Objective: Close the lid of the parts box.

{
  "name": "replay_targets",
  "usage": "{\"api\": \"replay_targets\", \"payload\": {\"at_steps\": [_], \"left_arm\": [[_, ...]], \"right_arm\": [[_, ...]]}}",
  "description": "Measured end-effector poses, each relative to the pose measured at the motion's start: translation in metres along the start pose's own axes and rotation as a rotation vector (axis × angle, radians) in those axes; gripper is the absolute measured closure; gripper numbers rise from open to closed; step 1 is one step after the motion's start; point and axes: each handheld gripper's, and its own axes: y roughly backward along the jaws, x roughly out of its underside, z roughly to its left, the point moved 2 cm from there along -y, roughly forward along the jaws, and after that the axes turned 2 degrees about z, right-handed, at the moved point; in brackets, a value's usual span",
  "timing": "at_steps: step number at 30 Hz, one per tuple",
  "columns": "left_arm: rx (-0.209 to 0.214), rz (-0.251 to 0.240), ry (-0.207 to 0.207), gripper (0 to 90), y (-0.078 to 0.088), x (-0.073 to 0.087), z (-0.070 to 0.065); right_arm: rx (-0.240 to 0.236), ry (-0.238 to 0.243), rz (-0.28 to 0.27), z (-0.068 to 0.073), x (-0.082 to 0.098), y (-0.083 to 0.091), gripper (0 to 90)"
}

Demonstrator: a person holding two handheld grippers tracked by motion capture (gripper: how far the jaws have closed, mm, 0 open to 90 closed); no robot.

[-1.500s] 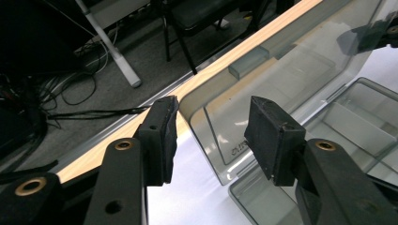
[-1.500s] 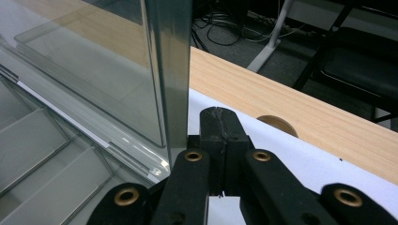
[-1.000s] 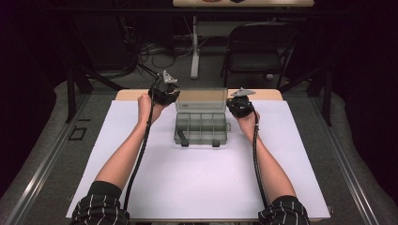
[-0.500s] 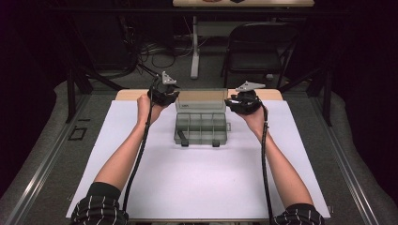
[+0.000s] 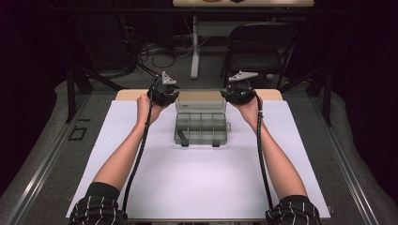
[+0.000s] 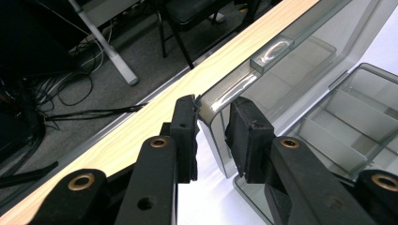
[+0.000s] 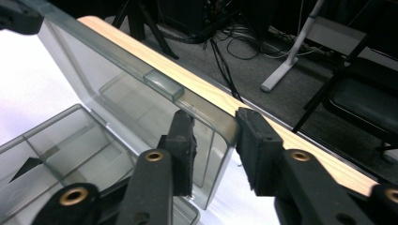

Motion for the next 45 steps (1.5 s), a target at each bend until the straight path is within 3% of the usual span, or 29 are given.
{"api": "replay_targets", "payload": {"at_steps": [9, 15, 18, 45], "left_arm": [[0.03, -0.018, 0.004, 72.5, 0.006, 0.006, -0.002], [0.03, -0.025, -0.005, 72.4, 0.011, 0.011, -0.007], [0.027, -0.016, -0.03, 72.3, 0.013, 0.012, -0.01], [0.049, -0.018, -0.046, 67.8, 0.022, 0.024, -0.024]], "right_arm": [[0.002, 0.027, 0.011, 0.006, 0.004, 0.007, 68.7], [0.006, 0.057, 0.011, 0.013, 0.009, 0.013, 68.5], [0.007, 0.07, 0.009, 0.015, 0.011, 0.016, 68.1], [0.014, 0.124, 0.004, 0.029, 0.029, 0.028, 68.4]]}}
